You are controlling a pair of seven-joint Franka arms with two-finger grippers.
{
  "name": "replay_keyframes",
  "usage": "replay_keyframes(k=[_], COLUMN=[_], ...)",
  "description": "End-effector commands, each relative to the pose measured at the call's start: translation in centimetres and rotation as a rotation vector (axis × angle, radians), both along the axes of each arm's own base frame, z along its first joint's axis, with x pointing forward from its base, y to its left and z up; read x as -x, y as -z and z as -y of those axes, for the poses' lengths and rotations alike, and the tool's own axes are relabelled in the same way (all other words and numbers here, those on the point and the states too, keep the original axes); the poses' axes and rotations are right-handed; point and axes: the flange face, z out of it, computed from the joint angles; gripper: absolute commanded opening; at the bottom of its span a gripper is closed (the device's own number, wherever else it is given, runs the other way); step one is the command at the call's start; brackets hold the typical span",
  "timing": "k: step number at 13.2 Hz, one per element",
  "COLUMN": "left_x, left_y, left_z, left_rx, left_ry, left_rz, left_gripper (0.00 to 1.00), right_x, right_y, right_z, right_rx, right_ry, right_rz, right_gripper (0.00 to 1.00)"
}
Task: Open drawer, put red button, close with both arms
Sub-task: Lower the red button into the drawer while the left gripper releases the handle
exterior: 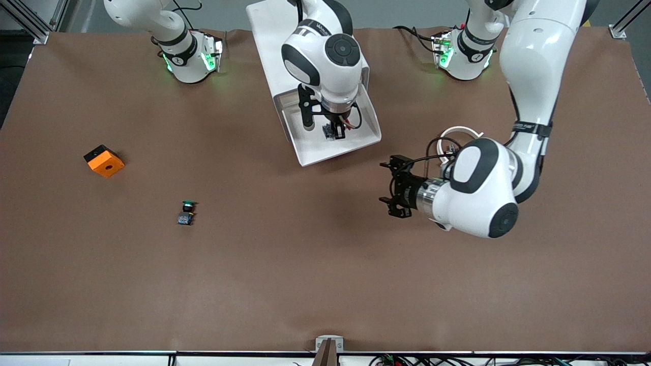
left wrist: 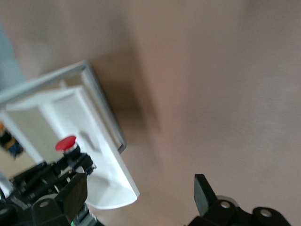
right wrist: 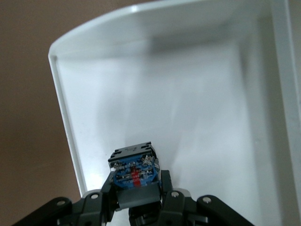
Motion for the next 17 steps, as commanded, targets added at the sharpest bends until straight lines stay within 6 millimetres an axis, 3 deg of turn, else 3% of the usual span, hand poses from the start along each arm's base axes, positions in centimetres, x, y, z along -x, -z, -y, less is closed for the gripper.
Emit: replay_keyframes(k=[1, 4, 7, 11, 12, 13, 14, 17], left_x=[-0.1, -0.2, -0.8, -0.8, -0.9, -0.9, -0.6, 1.4], left_y=[-2.8, -4.7, -4.9, -5.4, -5.4, -5.5, -5.2, -3.2], left_z=[-2.3, -3.8, -5.7, -5.4, -4.9, -4.3, -3.1, 0.9], left_rx=[-0.035, -0.114, -0.175, -0.141, -0.117, -0.087, -0.046, 0.070], left_ry=[0.190, 0.449, 0.692, 0.996, 1.042, 1.089, 1.163, 1.242], left_rz=[0.165, 0.322, 0.404, 0.483, 0.514, 0.546, 0.579, 0.626], left_gripper=[1.00, 1.00, 1.00, 1.00, 1.00, 1.00, 1.00, 1.00], right_x=[1.1, 1.6, 2.1, 1.9, 1.8, 1.5, 1.5, 0.1], right_y=[-0.5, -0.2, 0.6, 1.4, 1.5, 1.5, 1.4, 0.2], right_z=[-2.6, -3.6, -4.2, -4.5, -4.5, -4.3, -4.3, -3.8], right_rx=[-0.009, -0.012, -0.004, -0.007, -0.008, -0.009, -0.008, -0.024], right_ry=[0.041, 0.047, 0.049, 0.049, 0.051, 0.054, 0.054, 0.063], right_rz=[0.036, 0.043, 0.052, 0.054, 0.055, 0.053, 0.055, 0.058], right_gripper=[0.00, 0.00, 0.00, 0.01, 0.19, 0.71, 1.00, 1.00])
